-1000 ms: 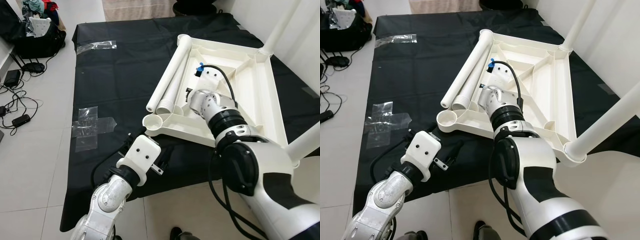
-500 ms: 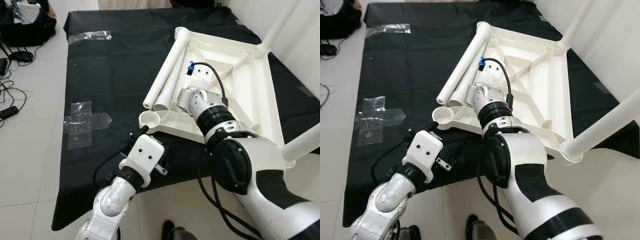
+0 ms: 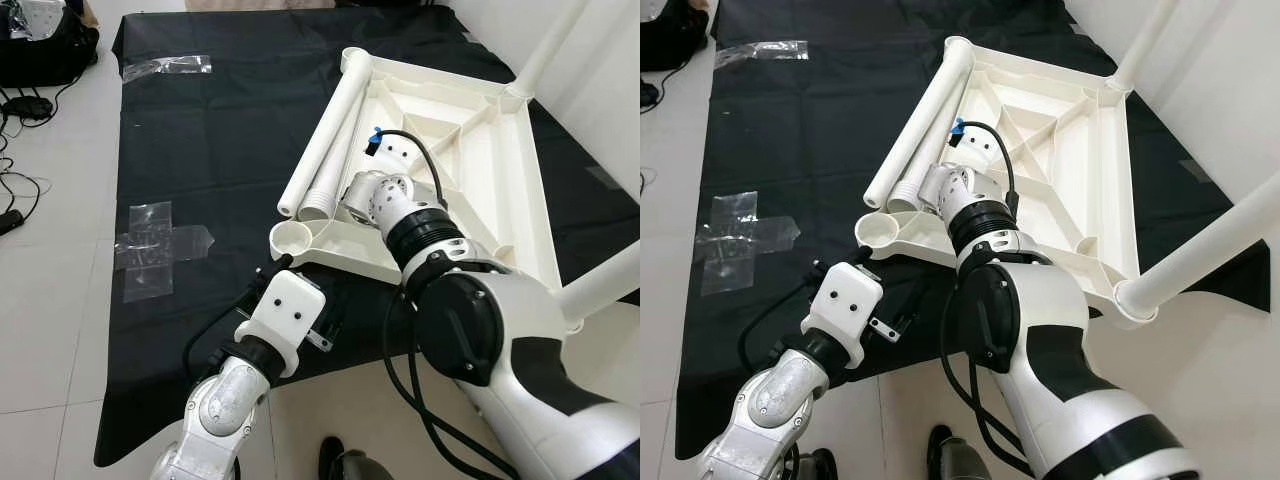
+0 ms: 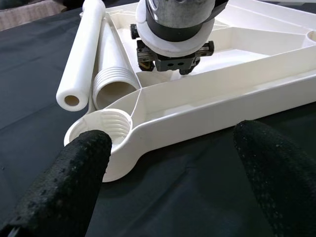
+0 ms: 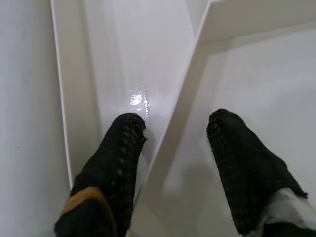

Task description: Building children table

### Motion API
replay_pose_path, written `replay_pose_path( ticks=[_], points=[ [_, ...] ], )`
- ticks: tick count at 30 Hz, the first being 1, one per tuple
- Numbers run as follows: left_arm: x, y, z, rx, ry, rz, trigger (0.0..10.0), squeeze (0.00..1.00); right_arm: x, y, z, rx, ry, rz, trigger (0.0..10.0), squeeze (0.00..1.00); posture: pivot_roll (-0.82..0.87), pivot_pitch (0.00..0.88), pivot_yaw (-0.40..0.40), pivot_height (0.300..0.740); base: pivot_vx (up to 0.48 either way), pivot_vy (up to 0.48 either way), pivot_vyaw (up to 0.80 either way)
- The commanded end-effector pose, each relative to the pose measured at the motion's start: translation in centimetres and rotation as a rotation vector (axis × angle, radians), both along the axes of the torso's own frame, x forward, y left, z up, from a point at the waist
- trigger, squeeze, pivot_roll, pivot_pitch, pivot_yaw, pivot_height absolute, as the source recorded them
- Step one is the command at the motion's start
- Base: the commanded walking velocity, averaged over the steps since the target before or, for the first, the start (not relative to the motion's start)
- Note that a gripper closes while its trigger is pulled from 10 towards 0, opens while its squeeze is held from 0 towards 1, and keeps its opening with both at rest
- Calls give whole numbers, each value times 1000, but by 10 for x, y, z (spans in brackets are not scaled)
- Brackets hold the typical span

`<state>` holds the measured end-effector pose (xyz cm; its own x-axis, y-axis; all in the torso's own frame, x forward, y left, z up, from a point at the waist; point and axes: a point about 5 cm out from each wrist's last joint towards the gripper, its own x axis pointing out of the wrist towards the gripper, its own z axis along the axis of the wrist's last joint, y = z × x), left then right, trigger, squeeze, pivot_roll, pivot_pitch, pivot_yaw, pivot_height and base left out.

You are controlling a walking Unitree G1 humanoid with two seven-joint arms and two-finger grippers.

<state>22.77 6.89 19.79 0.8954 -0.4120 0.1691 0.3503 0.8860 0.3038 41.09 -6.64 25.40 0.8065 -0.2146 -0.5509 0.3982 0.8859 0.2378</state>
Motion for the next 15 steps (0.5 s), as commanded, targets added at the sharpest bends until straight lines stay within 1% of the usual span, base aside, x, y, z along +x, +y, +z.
replay_pose_path(
  ticks=[1, 6, 8, 9, 10, 15],
  points=[
    [-4, -2, -1, -7, 15, -4, 10000, 0, -3, 6, -10, -20, 48, 26, 0, 0, -3, 311, -145, 740, 0, 0, 0],
    [-4, -1, -1, -4, 16, 0, 10000, 0, -3, 4, -12, -48, 44, 34, 0, 0, -3, 312, -142, 740, 0, 0, 0],
    [-3, 0, -1, -3, 14, 3, 10000, 0, -2, 1, -15, -73, 37, 50, 0, 0, -2, 311, -141, 740, 0, 0, 0],
    [-2, 2, 0, -3, 12, 6, 10000, 0, -2, -2, -17, -100, 34, 55, 0, 0, -8, 311, -137, 740, 0, 0, 0],
    [-2, 2, 0, -3, 12, 6, 10000, 0, -2, -2, -17, -100, 34, 55, 0, 0, -8, 311, -137, 740, 0, 0, 0],
    [1, 5, 1, 9, 3, 15, 10000, 0, 1, -24, -23, -184, 42, 47, 0, 0, -6, 309, -129, 740, 0, 0, 0]
  ],
)
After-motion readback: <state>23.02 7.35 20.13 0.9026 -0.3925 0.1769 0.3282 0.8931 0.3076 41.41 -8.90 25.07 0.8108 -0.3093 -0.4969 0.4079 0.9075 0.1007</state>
